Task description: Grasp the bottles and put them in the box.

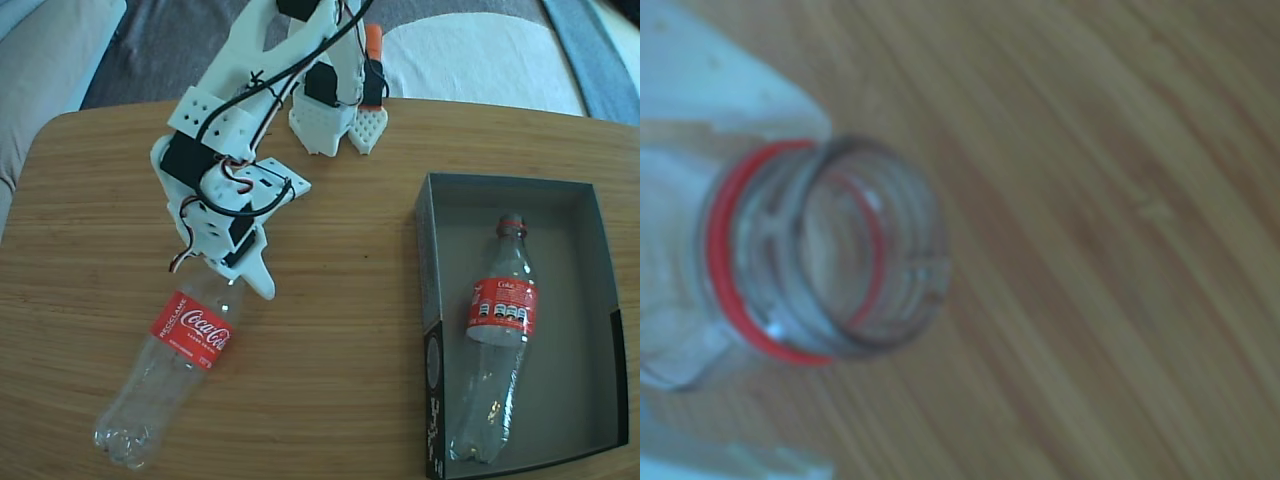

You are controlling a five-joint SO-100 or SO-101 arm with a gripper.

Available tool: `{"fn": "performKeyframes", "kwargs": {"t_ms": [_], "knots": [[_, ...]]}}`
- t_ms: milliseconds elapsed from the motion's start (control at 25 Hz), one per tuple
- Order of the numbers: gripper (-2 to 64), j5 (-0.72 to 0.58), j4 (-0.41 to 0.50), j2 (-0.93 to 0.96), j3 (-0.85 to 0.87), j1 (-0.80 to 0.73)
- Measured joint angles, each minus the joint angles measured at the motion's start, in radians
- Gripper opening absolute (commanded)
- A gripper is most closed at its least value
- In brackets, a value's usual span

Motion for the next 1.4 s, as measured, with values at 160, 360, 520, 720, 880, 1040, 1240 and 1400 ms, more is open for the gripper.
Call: {"fn": "performKeyframes", "kwargs": {"t_ms": [160,360,520,720,880,1040,1240,1400], "knots": [[38.4,0.000,-0.005,0.000,0.021,-0.008],[17.1,0.000,-0.006,0.000,0.029,-0.011],[-0.3,-0.008,-0.005,0.000,0.029,-0.023],[0.0,-0.006,0.000,0.000,0.031,-0.014],[0.0,-0.002,0.009,0.000,0.015,-0.018],[0.1,0.003,0.011,0.000,-0.087,-0.021],[0.1,0.003,0.161,0.000,-0.310,-0.091],[0.1,0.069,0.287,0.000,-0.466,-0.167]]}}
